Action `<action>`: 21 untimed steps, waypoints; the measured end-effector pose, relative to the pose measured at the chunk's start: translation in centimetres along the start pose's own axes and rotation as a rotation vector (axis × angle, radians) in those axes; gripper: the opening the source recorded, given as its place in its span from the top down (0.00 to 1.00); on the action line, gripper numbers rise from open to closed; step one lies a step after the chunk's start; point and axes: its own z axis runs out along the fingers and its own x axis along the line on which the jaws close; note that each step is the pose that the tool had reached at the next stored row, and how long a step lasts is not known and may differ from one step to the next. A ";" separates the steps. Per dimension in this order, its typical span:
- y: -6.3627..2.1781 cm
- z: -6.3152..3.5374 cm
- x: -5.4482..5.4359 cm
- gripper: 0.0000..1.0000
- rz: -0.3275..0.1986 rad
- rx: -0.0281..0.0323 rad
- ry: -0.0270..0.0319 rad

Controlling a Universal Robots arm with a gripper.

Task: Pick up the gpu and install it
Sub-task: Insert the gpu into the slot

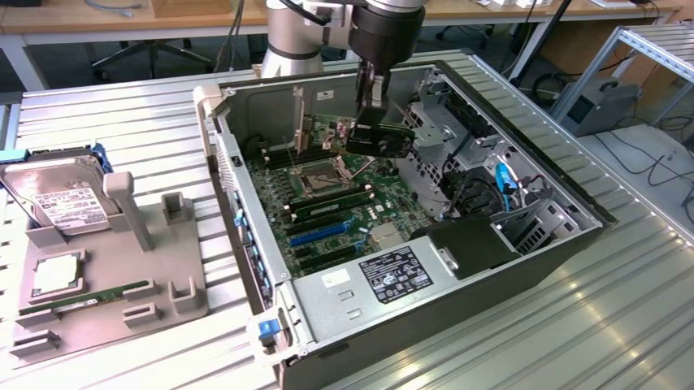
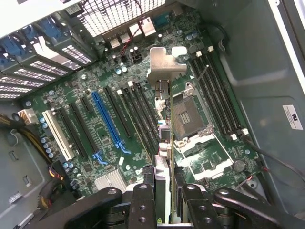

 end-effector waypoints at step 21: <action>0.00 0.01 0.0 0.73 -0.102 -0.0024 -0.0003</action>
